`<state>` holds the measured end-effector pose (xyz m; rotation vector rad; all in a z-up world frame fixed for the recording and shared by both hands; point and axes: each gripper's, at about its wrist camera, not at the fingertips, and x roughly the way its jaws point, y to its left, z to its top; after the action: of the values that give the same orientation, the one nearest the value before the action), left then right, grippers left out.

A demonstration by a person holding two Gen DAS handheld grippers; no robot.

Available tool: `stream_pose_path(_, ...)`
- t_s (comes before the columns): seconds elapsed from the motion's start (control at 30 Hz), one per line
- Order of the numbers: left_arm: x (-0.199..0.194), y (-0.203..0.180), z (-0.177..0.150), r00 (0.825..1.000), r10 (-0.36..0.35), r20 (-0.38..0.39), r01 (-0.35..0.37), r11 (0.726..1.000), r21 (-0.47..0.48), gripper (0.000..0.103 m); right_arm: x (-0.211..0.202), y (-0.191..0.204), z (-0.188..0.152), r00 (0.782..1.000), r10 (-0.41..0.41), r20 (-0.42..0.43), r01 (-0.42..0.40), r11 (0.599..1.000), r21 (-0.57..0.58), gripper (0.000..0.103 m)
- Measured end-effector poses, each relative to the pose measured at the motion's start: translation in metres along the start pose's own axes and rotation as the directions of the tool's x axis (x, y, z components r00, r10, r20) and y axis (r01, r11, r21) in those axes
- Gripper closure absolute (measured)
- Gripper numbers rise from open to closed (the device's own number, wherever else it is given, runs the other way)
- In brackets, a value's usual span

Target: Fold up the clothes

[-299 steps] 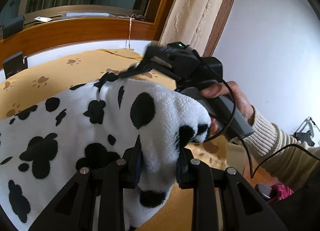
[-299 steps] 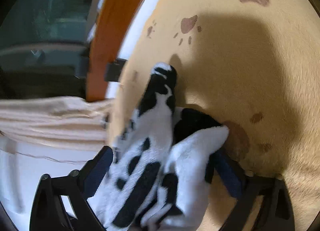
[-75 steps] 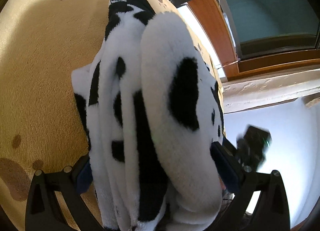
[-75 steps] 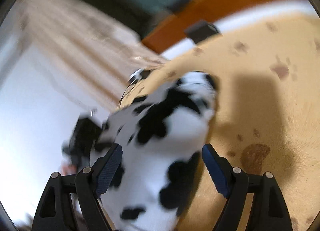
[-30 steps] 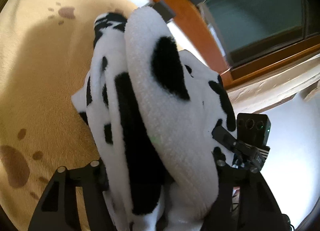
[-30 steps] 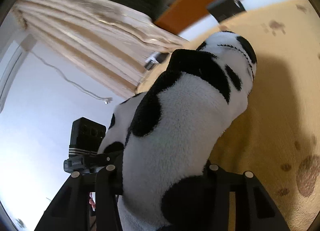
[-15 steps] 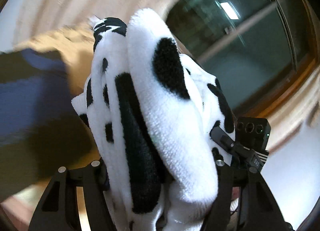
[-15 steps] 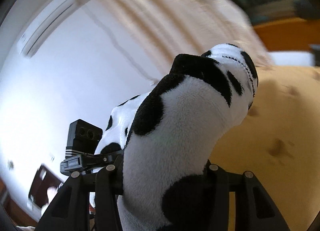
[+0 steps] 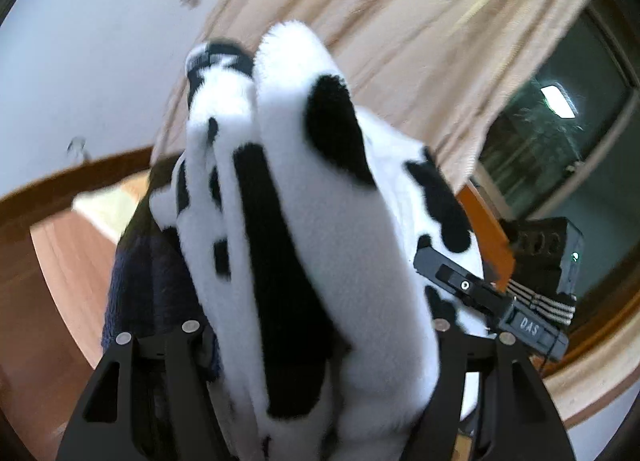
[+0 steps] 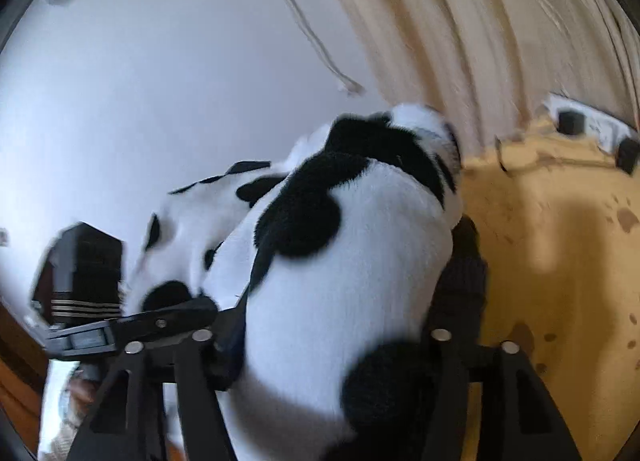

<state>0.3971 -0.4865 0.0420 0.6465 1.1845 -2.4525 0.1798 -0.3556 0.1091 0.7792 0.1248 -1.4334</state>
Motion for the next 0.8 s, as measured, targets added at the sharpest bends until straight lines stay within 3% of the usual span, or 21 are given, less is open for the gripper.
stream_pose_path(0.1, 0.003, 0.008, 0.002, 1.0, -0.017, 0.003, 0.017, 1.0, -0.004, 0.023, 0.032, -0.006, 0.0, 0.998, -0.056, -0.038, 0.055, 0.998, -0.029, 0.027)
stream_pose_path(0.2, 0.012, 0.012, 0.003, 1.0, -0.024, -0.004, 0.024, 0.999, -0.04, 0.019, 0.024, 0.008, 0.0, 0.992, -0.118, -0.034, 0.112, 0.985, -0.133, 0.025)
stream_pose_path(0.27, 0.001, 0.016, 0.008, 1.0, -0.003, 0.02, 0.004, 0.997, -0.073, 0.017, 0.002, 0.018, 0.001, 0.982, -0.183, 0.043, 0.188, 0.966, -0.18, 0.025)
stream_pose_path(0.33, -0.019, 0.013, 0.014, 0.995, 0.065, 0.071, -0.061, 0.997, -0.057, 0.015, -0.024, 0.03, -0.004, 0.957, -0.246, 0.157, 0.277, 0.933, -0.228, 0.025)
stream_pose_path(0.43, -0.039, -0.011, 0.02, 0.955, 0.21, 0.207, -0.223, 0.974, 0.038, 0.011, -0.046, 0.047, -0.008, 0.919, -0.269, 0.289, 0.356, 0.881, -0.312, 0.025)
stream_pose_path(0.53, -0.052, -0.038, 0.021, 0.924, 0.24, 0.298, -0.29, 0.948, 0.134, 0.009, -0.042, 0.063, -0.022, 0.93, -0.232, 0.286, 0.336, 0.851, -0.403, 0.025)
stream_pose_path(0.6, -0.042, -0.054, 0.017, 0.923, 0.244, 0.298, -0.311, 0.929, 0.203, 0.0, -0.023, 0.063, -0.027, 0.945, -0.226, 0.237, 0.311, 0.847, -0.432, 0.025)
stream_pose_path(0.73, -0.007, -0.092, 0.005, 0.928, 0.257, 0.271, -0.342, 0.876, 0.34, 0.0, -0.006, 0.069, -0.046, 0.962, -0.219, 0.163, 0.271, 0.848, -0.455, 0.025)
stream_pose_path(0.8, 0.006, -0.09, 0.001, 0.918, 0.298, 0.261, -0.378, 0.857, 0.351, 0.0, -0.008, 0.065, -0.049, 0.967, -0.207, 0.151, 0.253, 0.866, -0.432, 0.025)
